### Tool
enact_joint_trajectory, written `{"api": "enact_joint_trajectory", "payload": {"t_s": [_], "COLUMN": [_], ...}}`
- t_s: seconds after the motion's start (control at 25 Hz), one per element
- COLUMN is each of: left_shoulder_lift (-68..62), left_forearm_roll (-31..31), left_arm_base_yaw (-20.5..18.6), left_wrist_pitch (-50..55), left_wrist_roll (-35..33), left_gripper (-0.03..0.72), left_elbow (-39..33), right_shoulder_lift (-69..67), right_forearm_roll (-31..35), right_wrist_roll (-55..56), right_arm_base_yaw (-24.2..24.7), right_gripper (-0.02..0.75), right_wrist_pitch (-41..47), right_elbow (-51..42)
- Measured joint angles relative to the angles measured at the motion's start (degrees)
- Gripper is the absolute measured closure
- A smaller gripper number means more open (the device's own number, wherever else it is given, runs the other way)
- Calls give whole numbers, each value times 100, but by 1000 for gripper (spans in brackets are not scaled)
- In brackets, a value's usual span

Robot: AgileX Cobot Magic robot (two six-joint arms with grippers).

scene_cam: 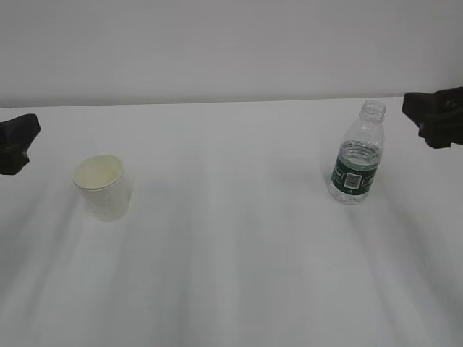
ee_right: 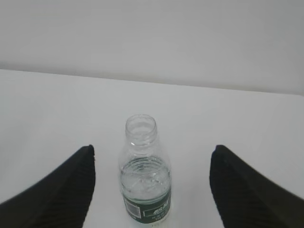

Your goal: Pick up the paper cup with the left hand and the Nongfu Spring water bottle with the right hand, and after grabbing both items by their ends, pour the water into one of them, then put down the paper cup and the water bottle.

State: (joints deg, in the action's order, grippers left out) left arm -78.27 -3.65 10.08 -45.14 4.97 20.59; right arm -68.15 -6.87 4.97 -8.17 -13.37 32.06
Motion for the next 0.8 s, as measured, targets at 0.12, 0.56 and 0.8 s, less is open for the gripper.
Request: {"api": "enact_joint_trajectory", "payload": {"t_s": [0.12,0.56,0.8], "left_shoulder_lift": [-110,-135,-148], "left_forearm_roll": [11,161,206], "left_arm_base_yaw": [108,255,255], "left_wrist_pitch": [-57,-509,-1593], "left_wrist_roll": [0,8,171], "left_gripper": [185,195,202], "left_elbow": [0,-146,-867], "right_shoulder_lift": [-310,-660,-660], "right_forearm_roll": [-10,-22,-25], "right_wrist_roll": [24,294,549], "right_arm_base_yaw": [0,0,0], "right_gripper": [165,165,165], "right_wrist_pitch": [-340,-2623,-2861], "right_elbow": [-137,-1390,-1594]}}
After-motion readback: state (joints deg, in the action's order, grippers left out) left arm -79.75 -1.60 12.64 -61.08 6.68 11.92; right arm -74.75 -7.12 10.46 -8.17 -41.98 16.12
